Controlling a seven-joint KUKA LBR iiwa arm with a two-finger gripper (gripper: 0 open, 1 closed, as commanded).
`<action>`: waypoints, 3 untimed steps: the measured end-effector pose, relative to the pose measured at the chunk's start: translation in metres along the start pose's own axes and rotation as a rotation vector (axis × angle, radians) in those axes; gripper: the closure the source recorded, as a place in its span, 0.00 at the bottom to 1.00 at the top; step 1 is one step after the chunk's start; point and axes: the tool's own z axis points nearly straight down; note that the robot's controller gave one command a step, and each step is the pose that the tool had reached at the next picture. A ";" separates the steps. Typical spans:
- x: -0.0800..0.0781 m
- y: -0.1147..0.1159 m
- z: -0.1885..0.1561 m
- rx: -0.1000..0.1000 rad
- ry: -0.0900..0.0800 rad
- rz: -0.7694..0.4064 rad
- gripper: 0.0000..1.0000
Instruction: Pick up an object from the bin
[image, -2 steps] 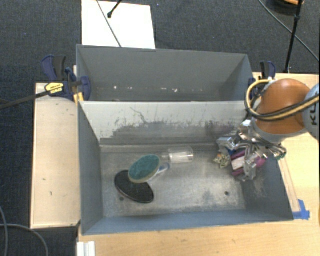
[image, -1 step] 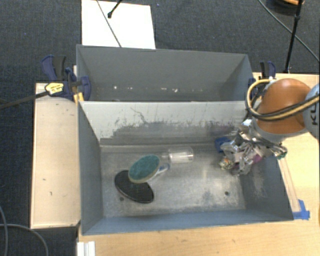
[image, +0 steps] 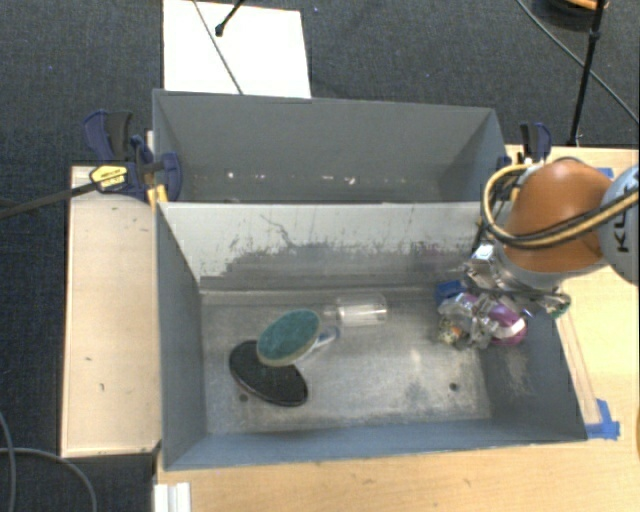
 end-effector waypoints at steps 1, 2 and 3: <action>-0.006 -0.007 -0.148 0.005 -0.007 0.034 1.00; -0.005 -0.005 -0.143 -0.004 -0.002 0.038 0.00; 0.002 0.022 -0.171 -0.004 0.000 0.003 0.00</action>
Offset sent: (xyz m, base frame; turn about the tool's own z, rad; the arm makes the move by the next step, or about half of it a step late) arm 0.0061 0.0000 0.1421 0.0275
